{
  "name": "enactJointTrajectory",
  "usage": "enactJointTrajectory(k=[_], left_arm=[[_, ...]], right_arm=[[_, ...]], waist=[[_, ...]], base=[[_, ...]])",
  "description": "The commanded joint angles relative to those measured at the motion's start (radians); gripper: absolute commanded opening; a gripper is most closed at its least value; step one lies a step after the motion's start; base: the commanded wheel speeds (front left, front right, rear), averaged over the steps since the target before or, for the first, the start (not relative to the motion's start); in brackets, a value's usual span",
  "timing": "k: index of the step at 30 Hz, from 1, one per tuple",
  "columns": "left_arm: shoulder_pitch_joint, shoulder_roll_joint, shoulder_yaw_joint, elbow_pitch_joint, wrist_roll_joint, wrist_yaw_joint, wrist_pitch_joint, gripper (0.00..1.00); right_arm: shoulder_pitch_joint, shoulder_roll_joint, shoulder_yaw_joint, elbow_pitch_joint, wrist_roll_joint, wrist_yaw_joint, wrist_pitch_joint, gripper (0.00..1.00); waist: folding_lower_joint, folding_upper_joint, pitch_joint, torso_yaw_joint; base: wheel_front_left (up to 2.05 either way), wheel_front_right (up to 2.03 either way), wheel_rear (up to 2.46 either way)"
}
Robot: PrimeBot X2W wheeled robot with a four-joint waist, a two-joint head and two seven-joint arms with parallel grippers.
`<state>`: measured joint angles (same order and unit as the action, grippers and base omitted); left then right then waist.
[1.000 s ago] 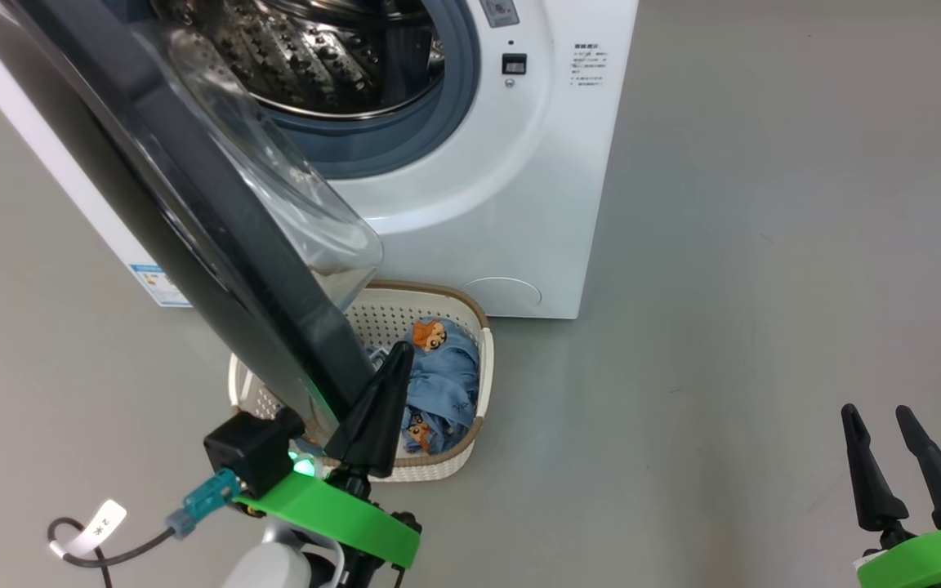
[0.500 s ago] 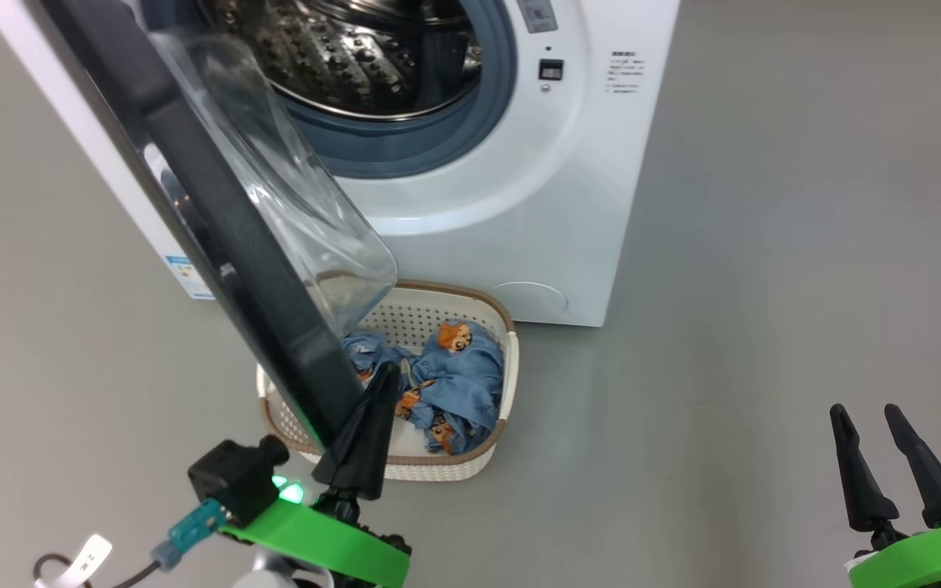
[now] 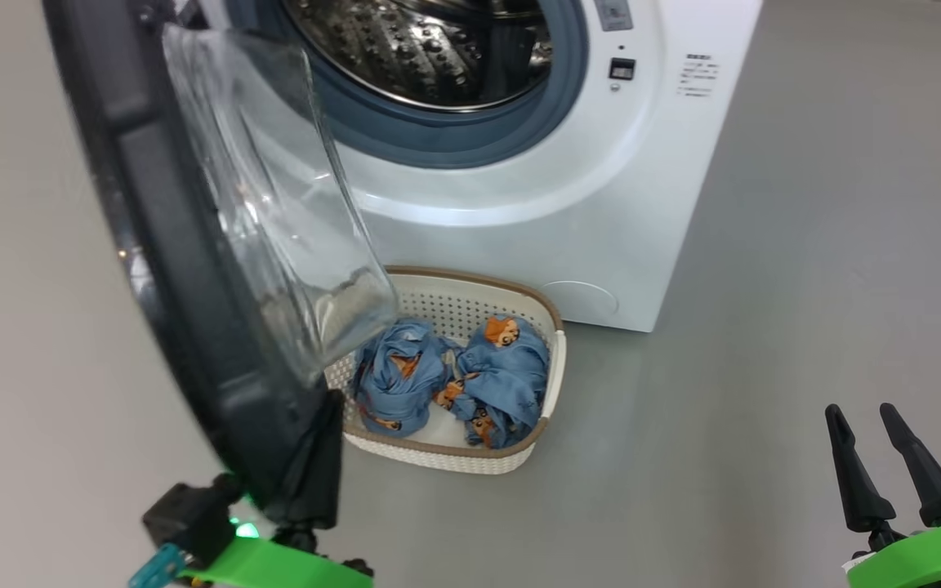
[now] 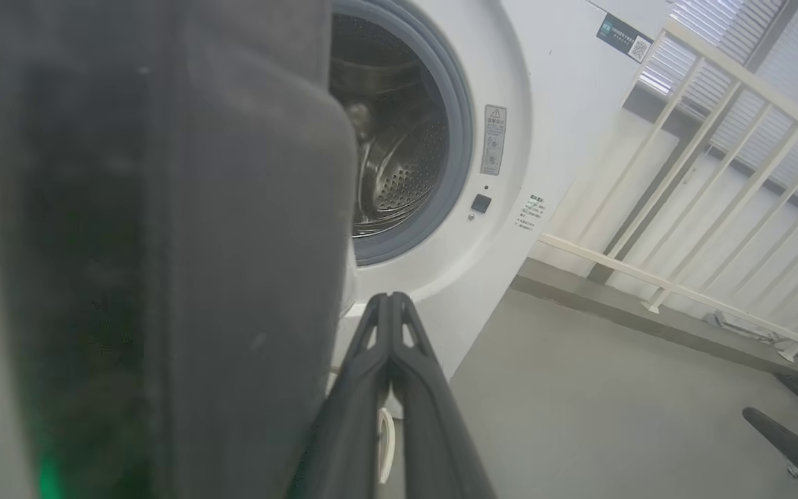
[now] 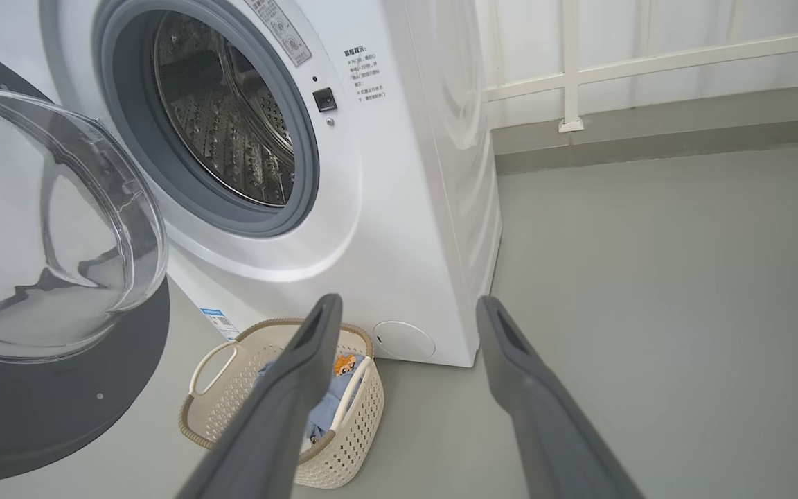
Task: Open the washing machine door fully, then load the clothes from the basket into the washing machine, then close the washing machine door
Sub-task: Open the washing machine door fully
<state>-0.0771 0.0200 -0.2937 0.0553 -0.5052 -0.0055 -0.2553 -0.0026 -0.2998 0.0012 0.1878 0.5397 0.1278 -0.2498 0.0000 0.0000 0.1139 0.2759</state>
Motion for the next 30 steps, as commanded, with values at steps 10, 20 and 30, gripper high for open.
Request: enactJointTrajectory(k=[10,20,30], left_arm=[[0.036,0.056,0.167,-0.060,0.020,0.067,-0.006,0.00],[0.013,0.114,0.293,-0.034,0.001,0.107,-0.006,0.00],[-0.058,0.171,0.410,0.054,-0.020,0.118,-0.006,0.00]], right_arm=[[-0.025,-0.026,0.020,-0.026,-0.010,0.003,-0.012,1.00],[-0.036,-0.032,0.025,-0.029,-0.010,0.003,-0.012,1.00],[-0.051,-0.044,0.025,-0.032,-0.011,0.003,-0.012,1.00]], waist=[[0.0000,0.0000,0.016,0.063],[0.0000,0.0000,0.037,0.084],[0.0000,0.0000,0.066,0.080]], base=[[0.00,0.00,0.00],[0.00,0.00,0.00],[0.00,0.00,0.00]])
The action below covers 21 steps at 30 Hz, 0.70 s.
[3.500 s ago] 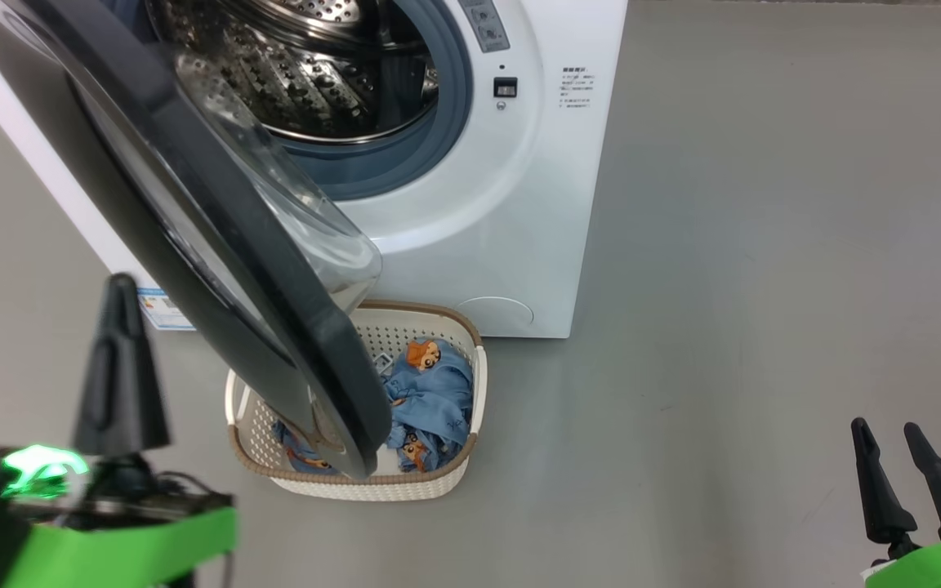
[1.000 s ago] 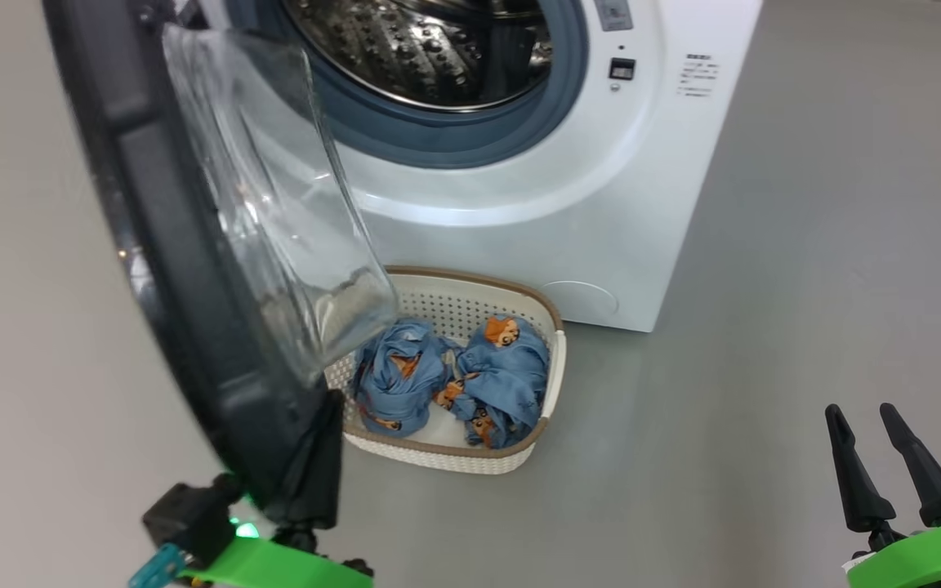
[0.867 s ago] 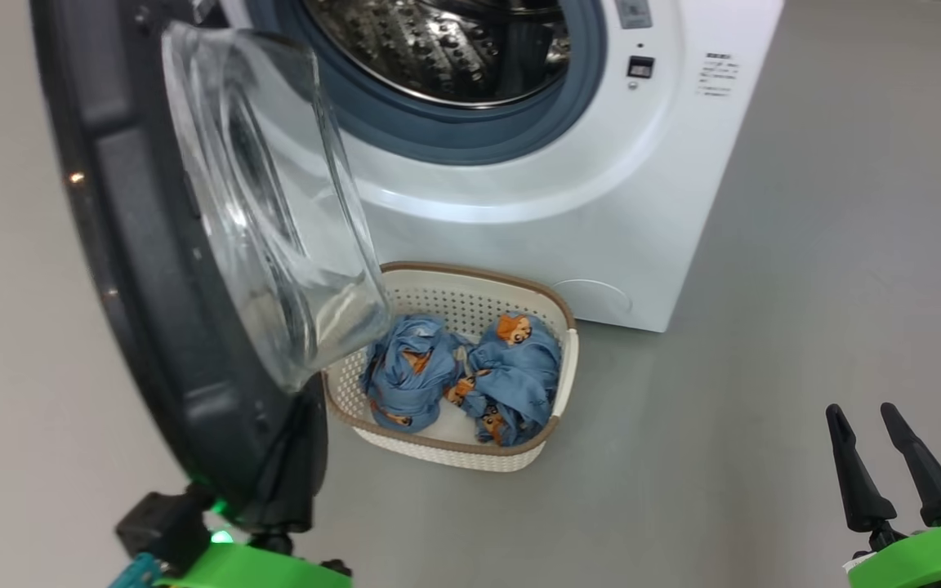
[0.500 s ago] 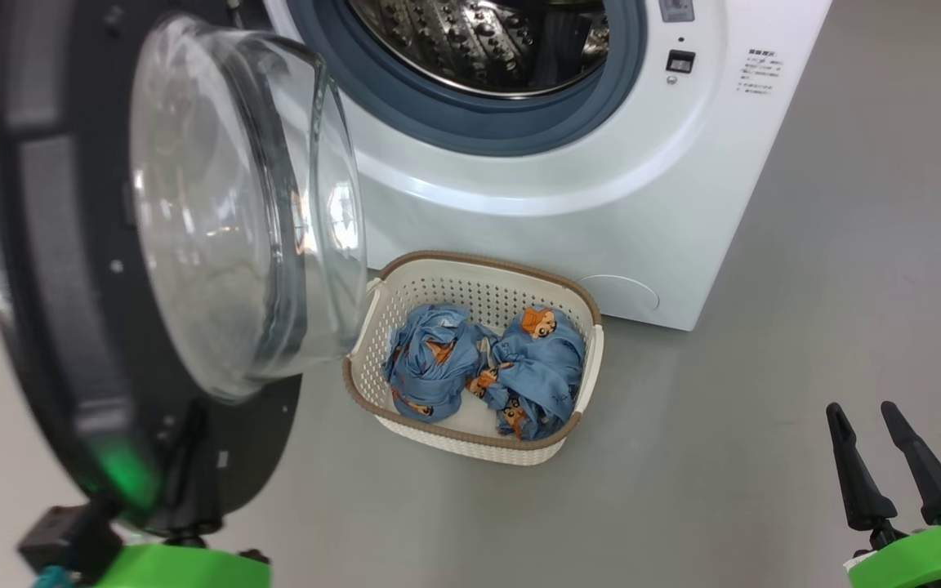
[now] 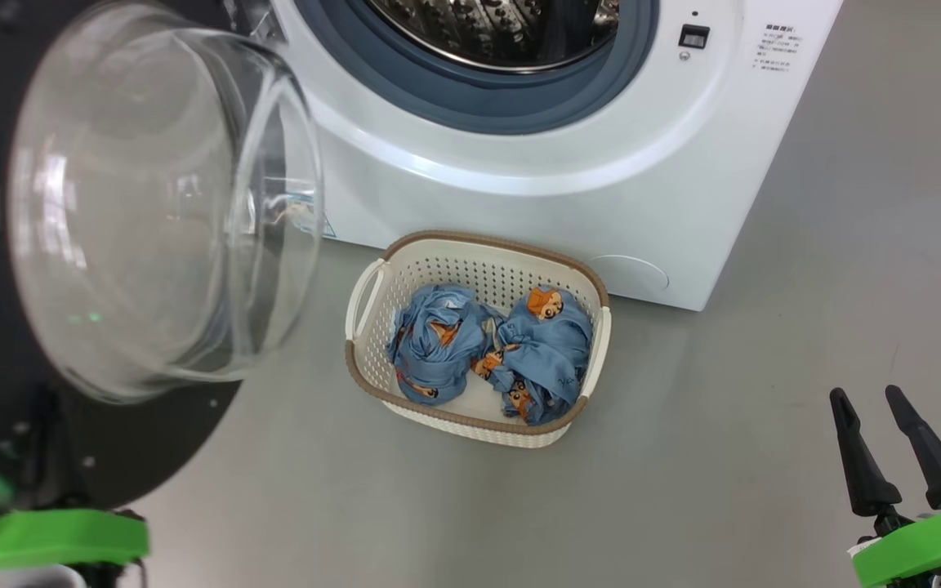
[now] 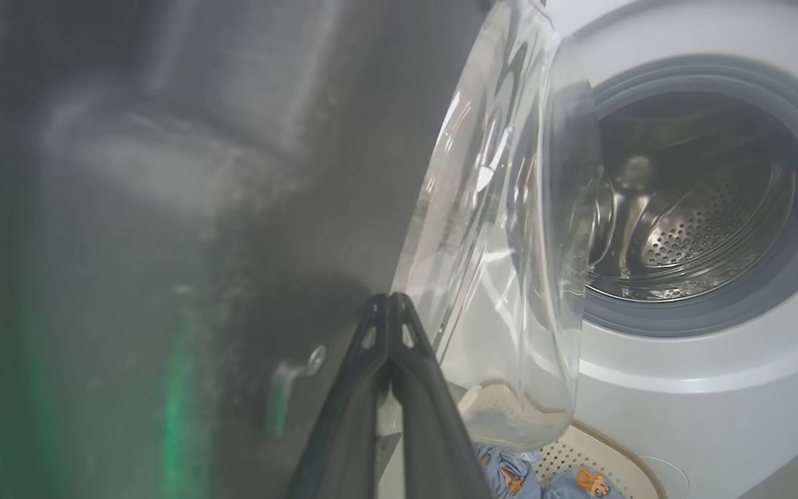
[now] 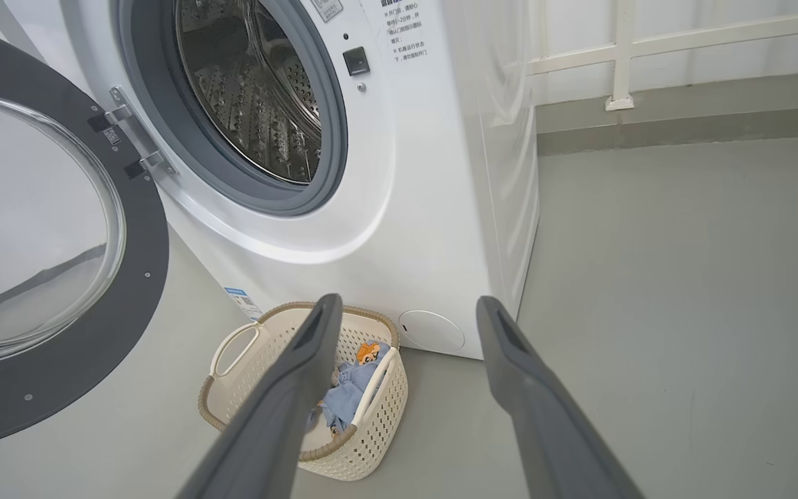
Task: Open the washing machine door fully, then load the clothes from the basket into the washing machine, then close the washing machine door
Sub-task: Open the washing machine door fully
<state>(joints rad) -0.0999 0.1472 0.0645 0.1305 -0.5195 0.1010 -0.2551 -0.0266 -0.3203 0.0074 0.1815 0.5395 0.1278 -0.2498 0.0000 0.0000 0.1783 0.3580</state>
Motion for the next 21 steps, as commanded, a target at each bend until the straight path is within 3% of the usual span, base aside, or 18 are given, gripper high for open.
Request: enactJointTrajectory(k=[1,11,21], left_arm=[[-0.043,0.052,0.065,-0.008,-0.004,0.012,-0.007,0.00],[-0.129,0.107,0.212,0.108,0.013,-0.003,-0.007,0.00],[-0.250,0.190,0.326,0.290,0.066,-0.069,-0.007,0.00]], right_arm=[[-0.029,-0.025,0.019,-0.026,-0.011,0.003,-0.012,1.00],[-0.042,-0.037,0.015,-0.028,-0.012,0.003,-0.012,1.00],[-0.070,-0.048,0.024,-0.031,-0.014,0.003,-0.012,1.00]], waist=[[0.0000,0.0000,0.005,-0.003],[0.0000,0.0000,0.035,-0.013],[0.0000,0.0000,0.076,-0.026]], base=[[0.00,0.00,0.00],[0.00,0.00,0.00],[0.00,0.00,0.00]])
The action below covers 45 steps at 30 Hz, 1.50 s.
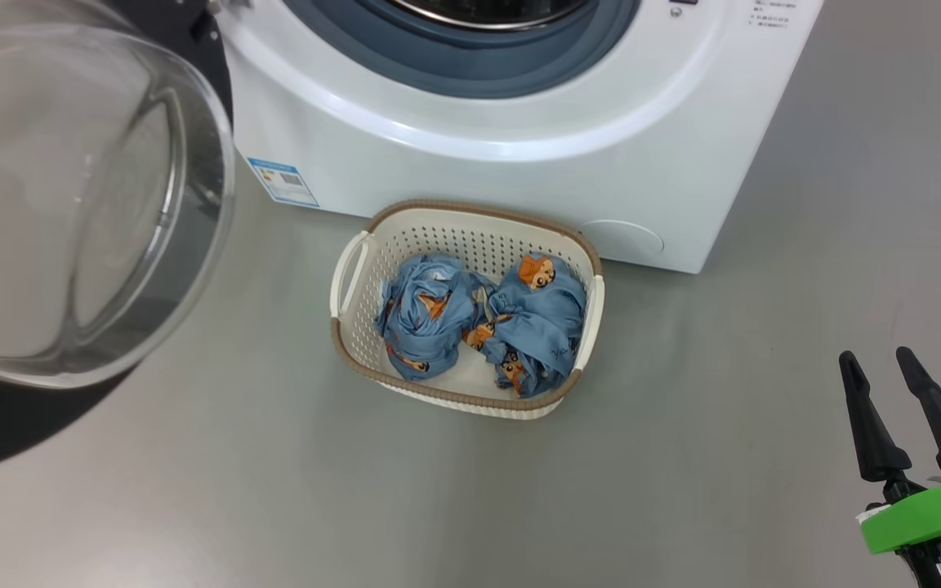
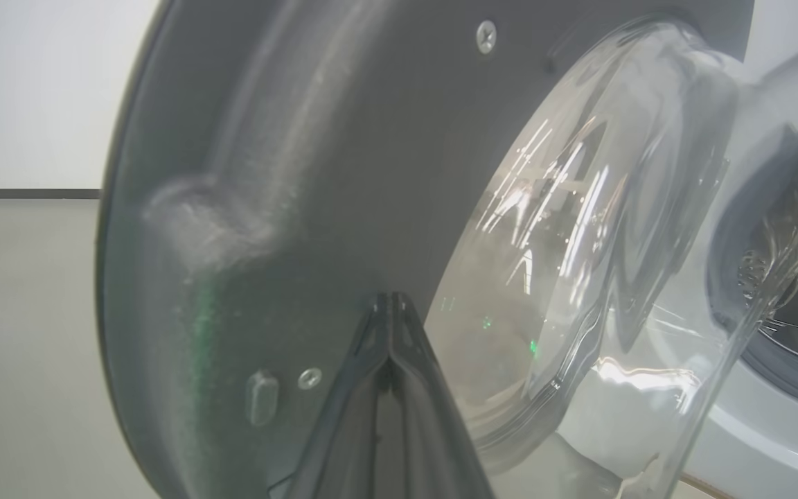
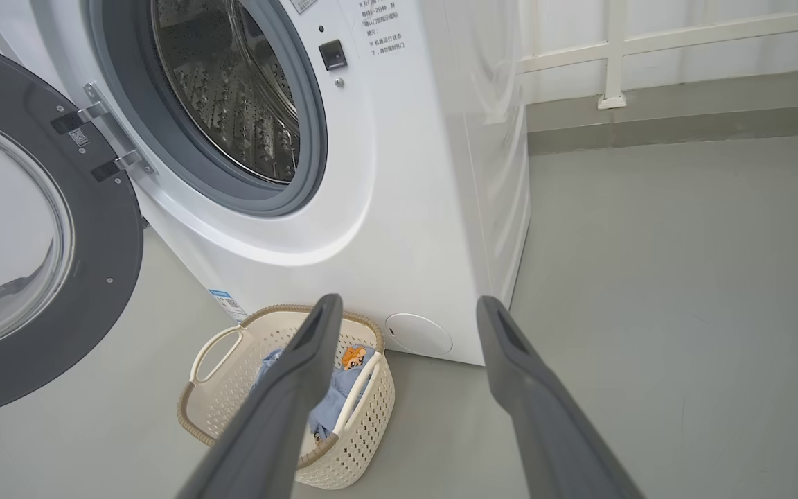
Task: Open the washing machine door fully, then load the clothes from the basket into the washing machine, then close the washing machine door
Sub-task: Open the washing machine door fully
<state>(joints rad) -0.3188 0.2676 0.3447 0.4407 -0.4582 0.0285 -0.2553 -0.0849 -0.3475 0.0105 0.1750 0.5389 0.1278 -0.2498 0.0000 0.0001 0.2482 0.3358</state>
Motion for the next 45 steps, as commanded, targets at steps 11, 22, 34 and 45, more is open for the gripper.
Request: enactJointTrajectory(k=[11,22,34,45], left_arm=[[-0.179,0.158,0.158,0.171,0.074,-0.046,-0.006,0.00],[-0.269,0.213,0.227,0.309,0.141,-0.101,-0.006,0.00],[-0.225,0.124,0.246,0.254,0.193,-0.142,-0.006,0.00],[-0.017,-0.041,0.222,0.029,0.169,-0.159,-0.006,0.30]], right_arm=[[-0.035,-0.036,0.026,-0.030,-0.016,0.003,-0.012,1.00],[-0.058,-0.043,0.035,-0.029,-0.017,0.003,-0.012,1.00],[-0.056,-0.027,0.050,-0.016,-0.015,0.003,-0.012,1.00],[-0.030,-0.014,0.053,-0.011,-0.008,0.003,-0.012,1.00]], waist=[[0.0000,-0.0001,0.056,-0.017],[0.0000,-0.0001,0.081,-0.029],[0.0000,-0.0001,0.029,-0.029],[0.0000,-0.0001,-0.050,-0.021]], base=[[0.00,0.00,0.00],[0.00,0.00,0.00],[0.00,0.00,0.00],[0.00,0.00,0.00]])
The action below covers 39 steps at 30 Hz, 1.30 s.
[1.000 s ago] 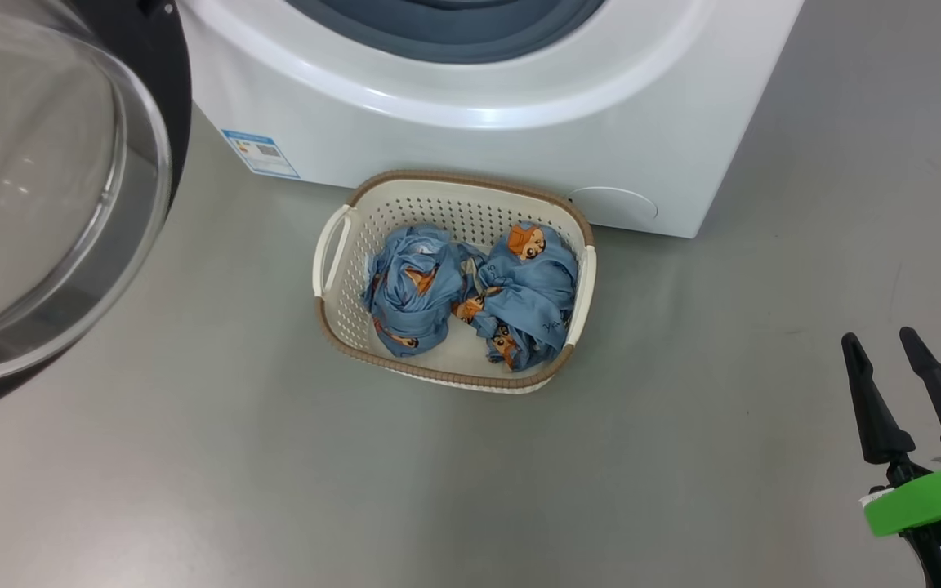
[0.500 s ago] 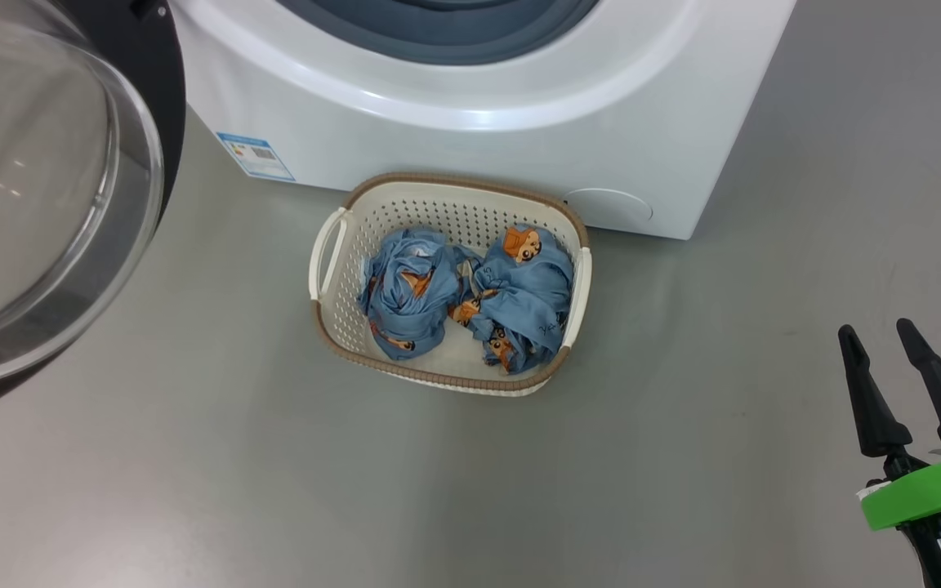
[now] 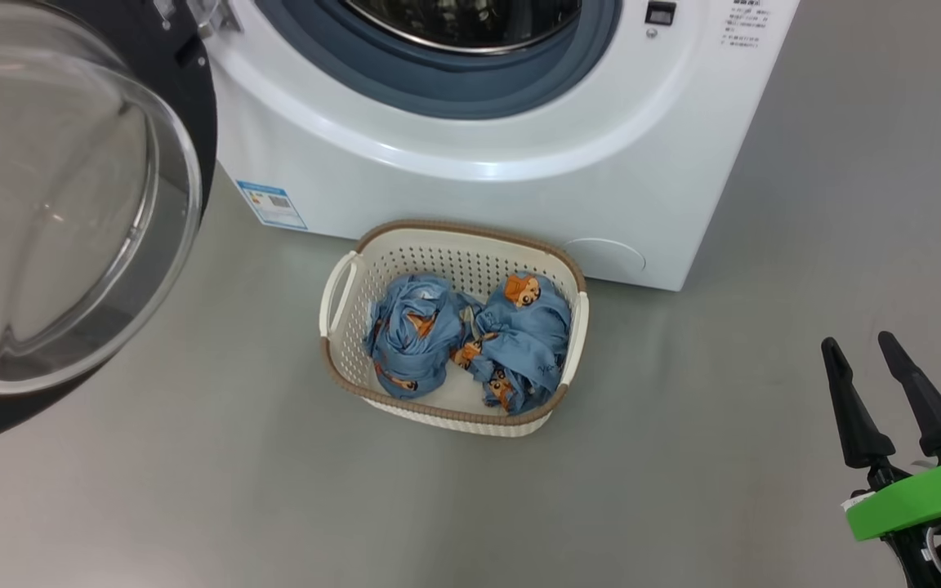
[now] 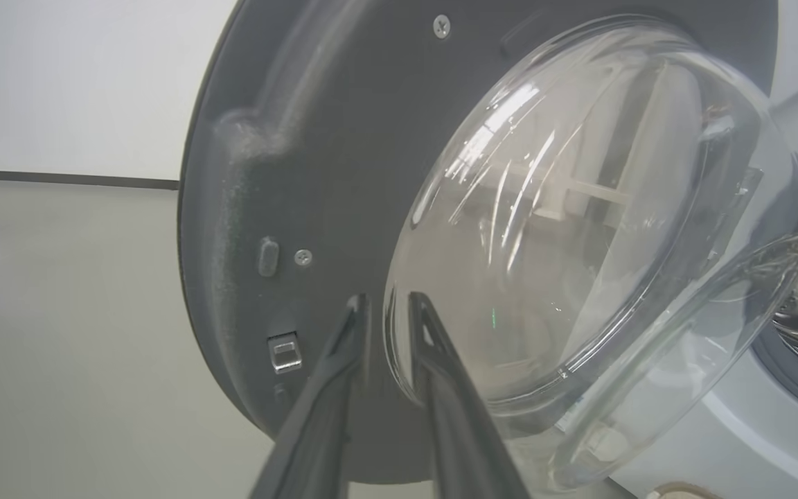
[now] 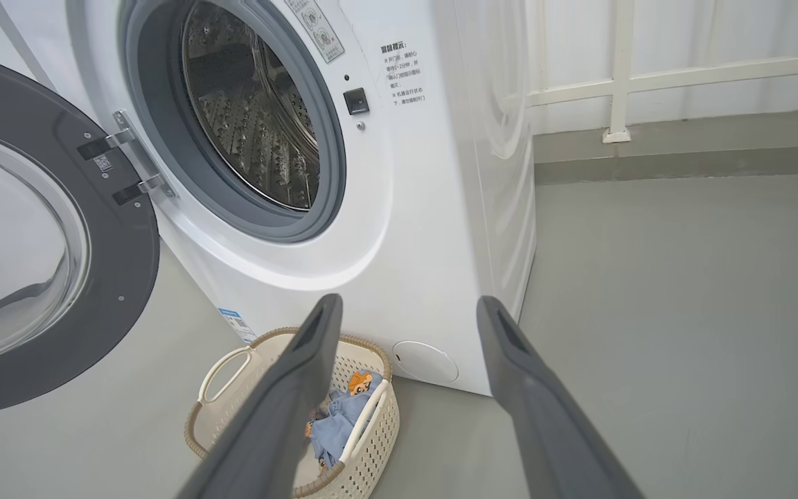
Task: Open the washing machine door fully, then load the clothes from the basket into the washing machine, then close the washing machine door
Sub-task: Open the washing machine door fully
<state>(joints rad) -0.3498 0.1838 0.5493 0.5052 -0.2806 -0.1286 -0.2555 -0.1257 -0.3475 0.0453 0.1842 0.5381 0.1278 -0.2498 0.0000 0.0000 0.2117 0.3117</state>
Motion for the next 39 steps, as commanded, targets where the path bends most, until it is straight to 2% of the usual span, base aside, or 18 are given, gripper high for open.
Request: enactJointTrajectory(k=[1,2,5,6,7,8,17,23,33,39], left_arm=[[0.032,0.030,0.007,-0.056,-0.015,-0.002,-0.006,0.31],[0.051,0.019,-0.012,-0.077,-0.022,-0.002,-0.006,0.31],[0.111,-0.001,-0.067,-0.142,-0.042,-0.002,-0.006,0.45],[0.129,-0.006,-0.087,-0.162,-0.050,-0.002,-0.006,0.56],[0.148,-0.011,-0.102,-0.181,-0.058,-0.002,-0.006,0.82],[0.166,-0.014,-0.117,-0.197,-0.064,-0.002,-0.006,1.00],[0.246,-0.005,-0.248,-0.307,-0.093,-0.002,-0.006,1.00],[0.264,0.013,-0.345,-0.352,-0.101,-0.002,-0.006,1.00],[0.261,0.043,-0.513,-0.374,-0.168,-0.002,-0.006,1.00],[0.254,0.053,-0.560,-0.375,-0.192,-0.002,-0.006,1.00]], right_arm=[[0.014,-0.014,0.018,-0.019,-0.006,0.003,-0.012,1.00],[0.016,-0.014,0.017,-0.019,-0.006,0.003,-0.012,1.00],[0.021,-0.014,0.012,-0.021,-0.003,0.003,-0.012,1.00],[0.023,-0.013,0.009,-0.022,-0.002,0.003,-0.012,1.00],[0.025,-0.012,0.009,-0.023,-0.002,0.003,-0.012,1.00],[0.027,-0.011,0.008,-0.024,-0.002,0.003,-0.012,1.00],[0.043,0.000,-0.002,-0.027,0.000,0.003,-0.012,1.00],[0.053,0.013,-0.010,-0.031,-0.002,0.003,-0.012,1.00],[0.049,0.034,-0.019,-0.037,-0.005,0.003,-0.012,1.00],[0.056,0.042,-0.027,-0.037,-0.006,0.003,-0.012,1.00]], waist=[[0.0000,0.0000,-0.020,0.004],[0.0000,0.0000,-0.024,0.003],[0.0000,0.0000,-0.035,-0.002],[0.0000,0.0000,-0.039,-0.005],[0.0000,0.0000,-0.043,-0.009],[0.0000,0.0000,-0.046,-0.013],[0.0000,0.0000,-0.061,-0.064],[0.0000,0.0000,-0.064,-0.123],[0.0000,0.0000,-0.051,-0.239],[0.0000,0.0000,-0.052,-0.295]], base=[[0.00,0.00,0.00],[0.00,0.00,0.00],[0.00,0.00,0.00],[0.00,0.00,0.00],[0.00,0.00,0.00],[0.00,0.00,0.00],[0.00,0.00,0.00],[0.00,0.00,0.00],[0.00,0.00,0.00],[0.00,0.00,0.00]])
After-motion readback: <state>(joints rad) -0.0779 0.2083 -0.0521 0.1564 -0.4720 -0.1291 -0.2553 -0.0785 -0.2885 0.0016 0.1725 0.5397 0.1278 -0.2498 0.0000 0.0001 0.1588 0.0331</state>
